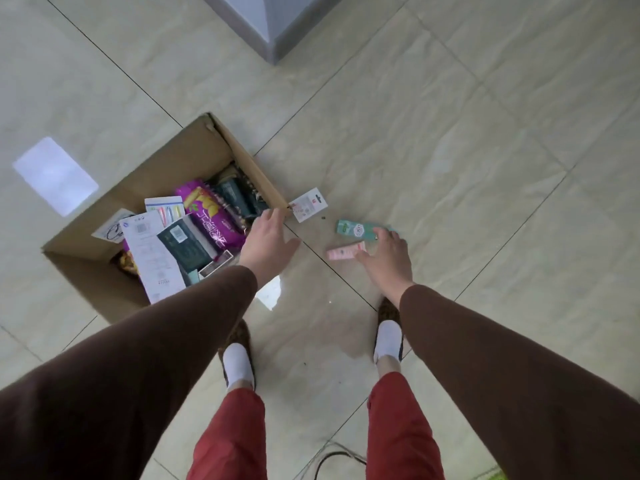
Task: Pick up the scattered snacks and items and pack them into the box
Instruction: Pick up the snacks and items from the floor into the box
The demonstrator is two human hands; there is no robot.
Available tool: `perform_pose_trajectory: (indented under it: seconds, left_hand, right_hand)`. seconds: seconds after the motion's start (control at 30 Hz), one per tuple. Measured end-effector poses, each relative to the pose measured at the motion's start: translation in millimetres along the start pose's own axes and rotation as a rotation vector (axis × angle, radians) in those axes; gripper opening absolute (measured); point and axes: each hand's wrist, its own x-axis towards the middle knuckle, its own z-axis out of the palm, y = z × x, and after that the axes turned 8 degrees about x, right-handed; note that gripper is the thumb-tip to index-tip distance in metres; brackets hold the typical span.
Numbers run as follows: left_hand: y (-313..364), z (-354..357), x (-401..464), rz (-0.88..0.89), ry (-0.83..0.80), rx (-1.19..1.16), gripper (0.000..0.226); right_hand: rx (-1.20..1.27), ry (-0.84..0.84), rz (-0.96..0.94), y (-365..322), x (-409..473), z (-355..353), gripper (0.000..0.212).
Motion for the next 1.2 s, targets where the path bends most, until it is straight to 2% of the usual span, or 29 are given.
perform_pose_trajectory:
  seconds: [0.17,0.3,0.47,0.73,0.87,1.0,1.07,1.2]
  left_hand:
    - [42.1,62.6,36.3,0.000,-0.017,0.073,0.065]
    - [52.0,111.0,78.6,-0.014,-0.011,0.131,0.066]
    - [30.3,162.4,141.9,-0.015,-0.017,0.197,0.070]
    - [-14.9,216.1,238.9,-0.047,0.074,0.285,0.076]
    - [-27.8,236.4,260.6,-0.092,0.079,0.318,0.082]
    - [-27.1,253.4,260.4,-0.077,0.086,0.331,0.068]
    - [-25.4,259.8,256.4,-0.099,0.055,0.273,0.063]
    - [-19.2,266.9,247.7,-0.250,0.011,0.119,0.052]
  right_hand:
    - [-0.051,-0.052,-0.090,65.6,60.1,-5.8,0.068]
    - [-0.218,-0.103,-0.238,101.1,104.8,15.0,0.092]
    - [-0.372,-0.107,-0.350,138.8,155.9,62.5,0.116]
    - [-0.610,-0.150,-0.476,164.1,212.0,143.4,0.132]
    - [-0.672,-0.076,-0.541,173.5,221.2,163.6,0.126]
    - [-0.717,0.020,-0.648,178.6,238.0,158.1,0.102]
    - [-0.728,-0.008,-0.650,179.3,245.9,152.5,0.095]
    - [-0.746,-0.001,-0.578,179.1,250.5,147.7,0.086]
